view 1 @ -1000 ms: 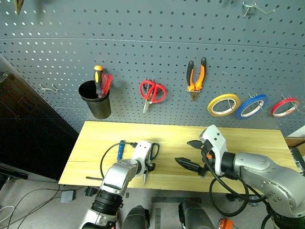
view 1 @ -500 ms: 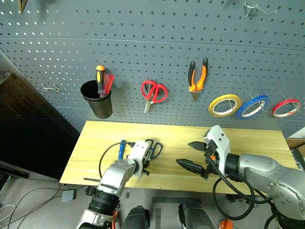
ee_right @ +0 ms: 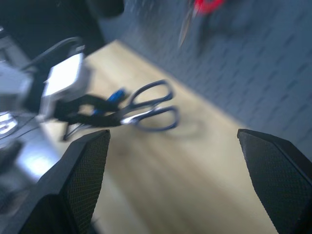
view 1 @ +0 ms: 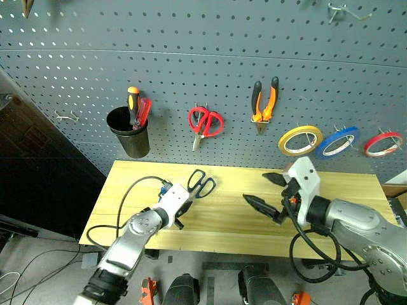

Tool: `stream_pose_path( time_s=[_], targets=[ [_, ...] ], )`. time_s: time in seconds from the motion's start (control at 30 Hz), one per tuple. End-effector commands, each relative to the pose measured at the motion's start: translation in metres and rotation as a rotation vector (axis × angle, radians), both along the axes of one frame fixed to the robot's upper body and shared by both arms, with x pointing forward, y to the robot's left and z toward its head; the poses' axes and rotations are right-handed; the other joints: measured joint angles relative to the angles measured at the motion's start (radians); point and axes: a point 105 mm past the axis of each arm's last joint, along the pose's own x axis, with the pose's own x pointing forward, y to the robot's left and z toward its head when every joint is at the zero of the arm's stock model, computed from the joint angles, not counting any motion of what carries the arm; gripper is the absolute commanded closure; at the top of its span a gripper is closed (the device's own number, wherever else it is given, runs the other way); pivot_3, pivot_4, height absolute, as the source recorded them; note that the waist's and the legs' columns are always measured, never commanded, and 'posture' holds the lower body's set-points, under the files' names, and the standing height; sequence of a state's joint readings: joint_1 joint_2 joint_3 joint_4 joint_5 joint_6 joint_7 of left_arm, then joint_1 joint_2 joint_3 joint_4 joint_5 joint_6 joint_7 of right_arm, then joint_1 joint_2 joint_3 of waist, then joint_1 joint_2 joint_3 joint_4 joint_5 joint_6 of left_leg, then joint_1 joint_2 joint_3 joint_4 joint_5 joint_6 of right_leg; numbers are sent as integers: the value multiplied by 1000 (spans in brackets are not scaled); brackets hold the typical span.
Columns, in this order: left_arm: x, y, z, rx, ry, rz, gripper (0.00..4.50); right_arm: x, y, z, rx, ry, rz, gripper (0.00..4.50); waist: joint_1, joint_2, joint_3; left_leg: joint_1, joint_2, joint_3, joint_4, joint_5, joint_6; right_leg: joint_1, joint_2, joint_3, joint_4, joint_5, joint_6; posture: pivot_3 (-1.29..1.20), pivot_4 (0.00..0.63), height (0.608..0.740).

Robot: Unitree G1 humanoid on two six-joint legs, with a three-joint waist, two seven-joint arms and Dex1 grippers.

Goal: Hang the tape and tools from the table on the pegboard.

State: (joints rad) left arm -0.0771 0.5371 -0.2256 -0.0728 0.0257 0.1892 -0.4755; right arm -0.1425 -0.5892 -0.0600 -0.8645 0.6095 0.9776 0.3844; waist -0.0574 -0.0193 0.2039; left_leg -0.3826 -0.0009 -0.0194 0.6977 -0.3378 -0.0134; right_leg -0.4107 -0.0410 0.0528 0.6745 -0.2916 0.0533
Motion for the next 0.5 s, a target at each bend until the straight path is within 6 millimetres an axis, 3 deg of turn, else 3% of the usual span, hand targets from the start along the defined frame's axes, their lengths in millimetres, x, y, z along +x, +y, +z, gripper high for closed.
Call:
stream_pose_path(
  time_s=[0.03, 0.23, 0.5],
  targets=[
    [-14, -11, 49, -5, -305, -177, 3716, -9, 6, 18, 75, -71, 66, 0, 0, 0, 0, 0, 0, -1, 0, 0, 0, 0, -1, -2, -1, 0, 0, -77, 206, 740],
    [-20, -3, 90, -59, -528, -173, 3716, -13, 6, 26, 74, -100, 119, 0, 6, 0, 0, -1, -2, -2, 0, -1, 3, 2, -7, -12, -1, 0, 0, -52, 194, 740],
    [-3, -5, 132, -141, -689, -158, 3717, -11, 1, 30, 57, -112, 127, 0, 23, 0, 0, -1, -5, -3, 0, 0, 5, 3, -8, -15, 0, 0, 0, -37, 182, 740]
  ],
)
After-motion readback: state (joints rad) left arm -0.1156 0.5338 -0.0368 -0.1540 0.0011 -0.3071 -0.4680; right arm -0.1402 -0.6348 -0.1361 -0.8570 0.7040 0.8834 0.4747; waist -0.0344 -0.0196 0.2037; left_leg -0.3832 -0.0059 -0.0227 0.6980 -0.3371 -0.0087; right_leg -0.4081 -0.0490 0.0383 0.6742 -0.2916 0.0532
